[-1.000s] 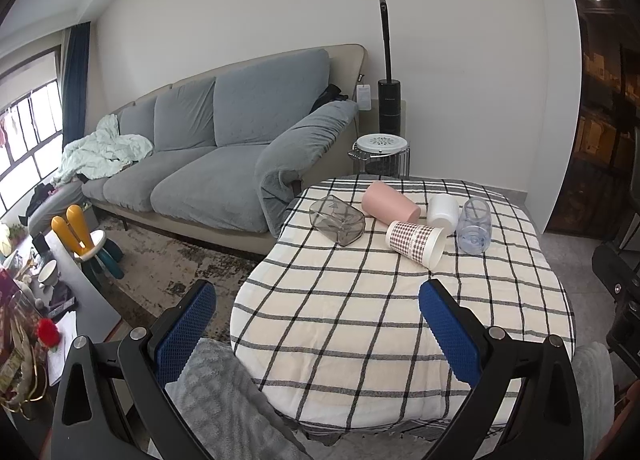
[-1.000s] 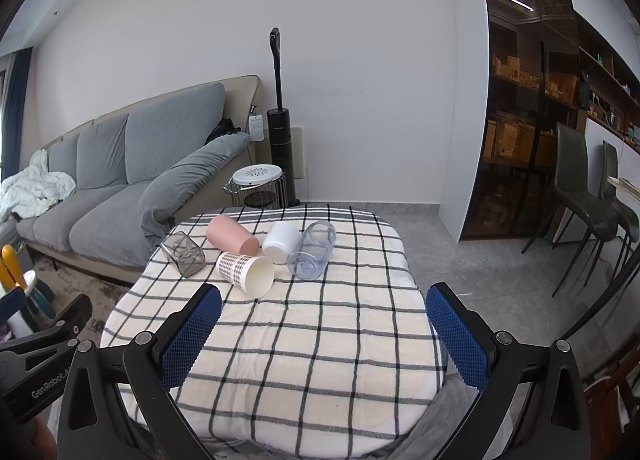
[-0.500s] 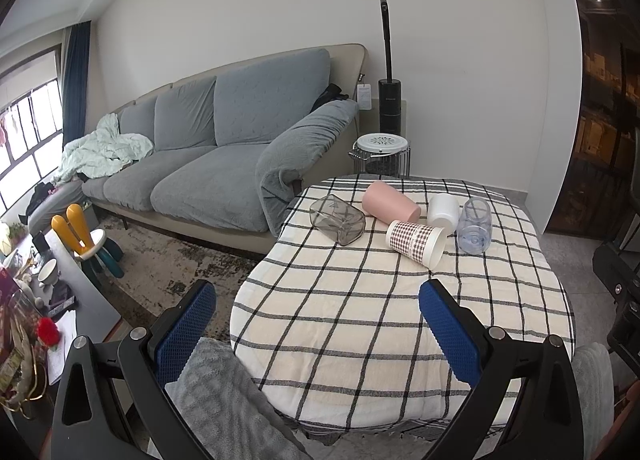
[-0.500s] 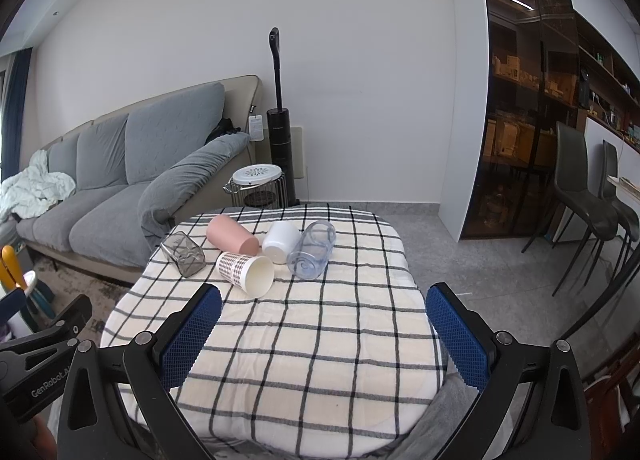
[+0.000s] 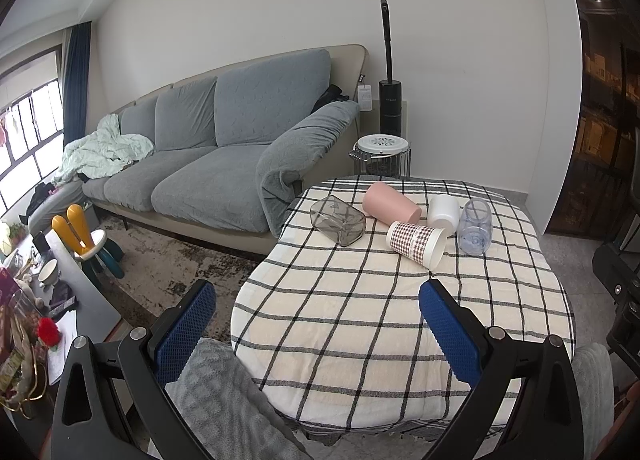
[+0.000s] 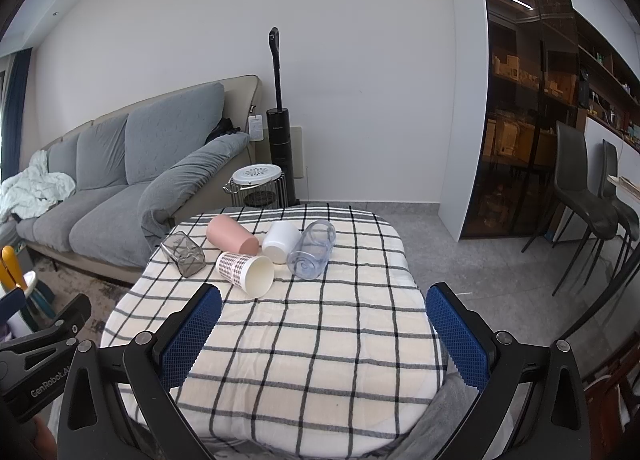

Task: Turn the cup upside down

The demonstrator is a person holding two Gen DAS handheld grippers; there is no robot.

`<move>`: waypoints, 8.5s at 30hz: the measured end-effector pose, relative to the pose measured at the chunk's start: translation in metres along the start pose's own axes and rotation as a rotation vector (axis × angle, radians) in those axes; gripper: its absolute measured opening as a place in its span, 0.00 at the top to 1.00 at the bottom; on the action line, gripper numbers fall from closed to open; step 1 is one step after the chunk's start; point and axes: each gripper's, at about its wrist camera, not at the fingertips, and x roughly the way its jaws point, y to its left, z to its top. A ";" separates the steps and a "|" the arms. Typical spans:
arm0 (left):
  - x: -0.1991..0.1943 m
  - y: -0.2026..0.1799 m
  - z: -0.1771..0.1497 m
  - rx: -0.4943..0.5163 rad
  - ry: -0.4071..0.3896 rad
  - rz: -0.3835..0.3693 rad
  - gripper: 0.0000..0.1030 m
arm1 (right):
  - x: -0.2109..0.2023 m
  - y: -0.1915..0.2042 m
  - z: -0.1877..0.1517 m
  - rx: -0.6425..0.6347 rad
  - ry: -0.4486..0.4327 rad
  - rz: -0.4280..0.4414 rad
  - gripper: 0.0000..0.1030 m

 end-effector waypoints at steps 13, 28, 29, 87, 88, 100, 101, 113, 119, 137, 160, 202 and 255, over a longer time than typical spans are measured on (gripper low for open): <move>0.000 0.000 0.000 0.000 -0.001 0.000 0.00 | 0.000 0.000 0.001 0.001 0.001 -0.001 0.01; 0.002 -0.002 0.003 0.000 0.000 -0.002 0.00 | 0.003 -0.001 0.001 -0.003 0.005 0.001 0.01; 0.003 -0.001 0.005 -0.001 -0.001 -0.001 0.00 | 0.003 0.001 0.003 -0.005 0.006 0.002 0.01; 0.300 0.108 0.031 -0.259 0.290 0.257 0.00 | 0.371 0.296 0.026 -0.573 0.545 0.452 0.34; 0.297 0.108 0.032 -0.258 0.287 0.256 0.00 | 0.365 0.295 0.027 -0.575 0.539 0.451 0.35; 0.208 0.099 0.023 -0.200 0.262 0.193 0.00 | 0.255 0.221 0.039 -0.384 0.540 0.424 0.35; 0.198 0.095 0.019 -0.188 0.261 0.186 0.00 | 0.248 0.215 0.036 -0.372 0.550 0.418 0.35; 0.151 0.055 -0.026 -0.099 0.328 0.056 0.00 | 0.203 0.107 -0.050 -0.109 0.807 0.186 0.35; 0.155 0.061 -0.030 -0.091 0.328 0.048 0.00 | 0.215 0.094 -0.064 -0.030 0.831 0.129 0.35; 0.127 -0.013 -0.026 0.062 0.319 -0.168 0.00 | 0.152 0.033 -0.028 0.016 0.577 0.061 0.15; 0.128 -0.127 -0.094 0.086 0.123 -0.198 0.01 | 0.112 -0.087 -0.033 0.191 0.455 -0.028 0.12; 0.158 -0.120 -0.024 0.394 0.869 -0.238 0.37 | 0.120 -0.085 0.018 0.272 0.559 -0.033 0.12; 0.093 -0.085 0.059 0.290 0.488 -0.235 0.14 | 0.102 -0.035 0.068 0.170 0.420 0.056 0.12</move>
